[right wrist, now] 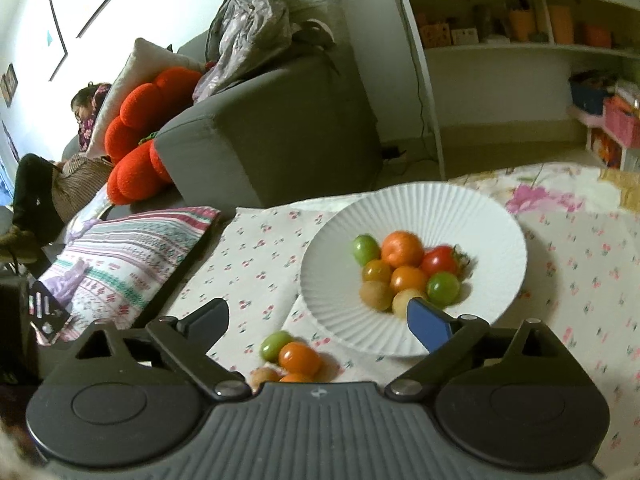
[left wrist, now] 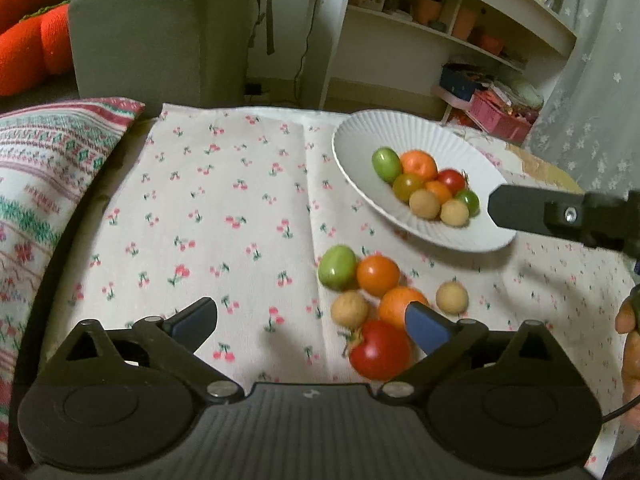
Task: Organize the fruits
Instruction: 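Move both tools back to the remaining fruit pile, then grasp the large red tomato with the left tool while the right tool grasps an orange tomato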
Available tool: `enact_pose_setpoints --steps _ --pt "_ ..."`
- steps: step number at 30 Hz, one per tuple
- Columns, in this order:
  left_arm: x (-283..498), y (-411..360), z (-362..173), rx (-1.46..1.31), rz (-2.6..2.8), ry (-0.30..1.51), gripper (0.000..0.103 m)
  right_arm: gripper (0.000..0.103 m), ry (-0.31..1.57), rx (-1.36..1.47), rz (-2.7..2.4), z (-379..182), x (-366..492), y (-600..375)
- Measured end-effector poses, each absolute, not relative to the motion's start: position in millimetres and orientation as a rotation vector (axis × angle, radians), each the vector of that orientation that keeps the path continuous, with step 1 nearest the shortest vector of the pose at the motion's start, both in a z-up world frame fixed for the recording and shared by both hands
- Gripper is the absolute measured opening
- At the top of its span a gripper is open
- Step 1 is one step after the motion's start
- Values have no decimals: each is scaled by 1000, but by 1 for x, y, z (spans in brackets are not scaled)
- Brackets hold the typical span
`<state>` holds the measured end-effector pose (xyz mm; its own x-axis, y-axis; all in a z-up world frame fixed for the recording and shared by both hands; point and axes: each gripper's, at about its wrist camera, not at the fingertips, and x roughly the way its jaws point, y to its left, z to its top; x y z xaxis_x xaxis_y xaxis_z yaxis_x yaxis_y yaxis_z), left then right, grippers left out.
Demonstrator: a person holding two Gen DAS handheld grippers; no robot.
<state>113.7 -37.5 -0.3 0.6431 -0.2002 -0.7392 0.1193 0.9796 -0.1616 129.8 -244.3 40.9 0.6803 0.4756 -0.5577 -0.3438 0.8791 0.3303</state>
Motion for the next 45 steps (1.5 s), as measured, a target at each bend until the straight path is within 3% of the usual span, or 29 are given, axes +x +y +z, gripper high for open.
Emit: enact_pose_setpoints --steps 18,21,23,25,27,31,34,45 --pt "97 -62 -9 -3 -287 865 92 96 847 324 378 17 137 -257" --pt "95 -68 -11 27 -314 849 86 92 874 314 356 13 138 -257" --pt "94 -73 -13 50 -326 828 73 89 887 317 341 10 139 -258" --pt "95 -78 -18 80 -330 816 68 79 900 329 333 7 140 -260" --pt "97 -79 -21 88 -328 813 62 76 906 339 341 7 141 -261" --pt "100 -79 -27 72 -341 837 30 70 897 314 357 9 138 -258" --pt "100 -79 -27 66 -349 837 30 65 894 295 367 9 137 -255" --pt "96 -65 -12 -35 -298 875 29 63 894 254 339 5 142 -253"
